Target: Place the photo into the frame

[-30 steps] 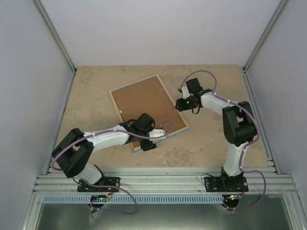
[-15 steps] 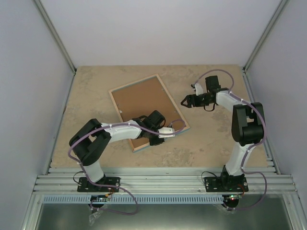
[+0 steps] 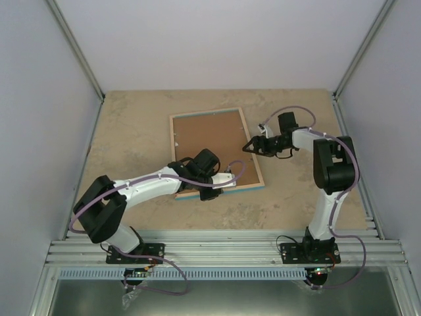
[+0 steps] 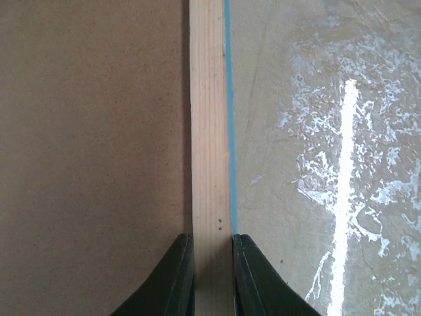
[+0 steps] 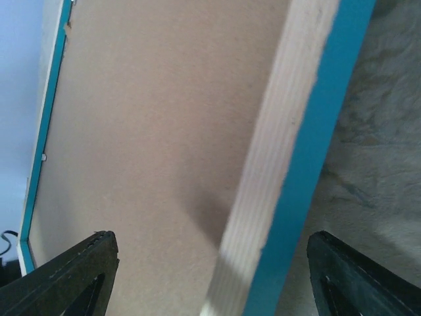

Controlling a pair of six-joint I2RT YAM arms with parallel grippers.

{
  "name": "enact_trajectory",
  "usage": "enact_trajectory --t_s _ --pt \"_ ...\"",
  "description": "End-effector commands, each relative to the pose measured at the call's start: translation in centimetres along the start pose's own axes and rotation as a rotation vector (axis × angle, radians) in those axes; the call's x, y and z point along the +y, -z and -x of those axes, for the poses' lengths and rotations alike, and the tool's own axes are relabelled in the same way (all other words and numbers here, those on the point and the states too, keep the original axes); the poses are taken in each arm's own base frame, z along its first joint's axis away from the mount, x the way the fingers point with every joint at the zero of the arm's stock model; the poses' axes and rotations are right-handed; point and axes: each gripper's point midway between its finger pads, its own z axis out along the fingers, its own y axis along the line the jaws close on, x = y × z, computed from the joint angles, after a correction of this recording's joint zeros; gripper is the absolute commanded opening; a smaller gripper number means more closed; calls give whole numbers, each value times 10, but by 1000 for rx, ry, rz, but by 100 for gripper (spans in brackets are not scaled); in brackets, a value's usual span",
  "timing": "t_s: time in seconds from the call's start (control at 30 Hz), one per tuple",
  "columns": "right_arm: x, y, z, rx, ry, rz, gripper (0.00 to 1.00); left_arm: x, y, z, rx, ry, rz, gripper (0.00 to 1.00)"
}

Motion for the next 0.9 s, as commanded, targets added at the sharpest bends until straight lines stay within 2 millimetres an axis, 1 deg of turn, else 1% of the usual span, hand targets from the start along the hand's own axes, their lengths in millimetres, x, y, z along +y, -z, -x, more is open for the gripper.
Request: enact_trajectory --t_s 0.0,0.17,0.23,0.33,0.37,0.43,0.57,0.63,0.87 --pt "-1 -9 -3 15 -109 94 80 -4 12 14 -71 -59 0 0" --pt "-2 -3 -2 -3 -222 223 79 -6 15 12 -79 -66 3 0" --pt "5 -1 -2 -4 -268 313 78 -8 17 12 -85 -73 4 0" --pt "11 -3 -4 10 -362 409 76 -9 19 12 -90 -80 4 0" --pt "13 -4 -2 8 -368 436 74 -9 21 13 -94 -82 5 0" --pt "13 -7 -5 20 -399 468 72 -9 24 15 -105 -89 10 0" --pt "11 -11 -10 37 -435 484 70 -12 32 18 -136 -111 15 0" --pt "12 -12 -10 38 -445 498 66 -14 34 19 -142 -119 10 0" --pt "18 -8 1 31 -453 532 49 -17 37 17 -149 -143 13 0"
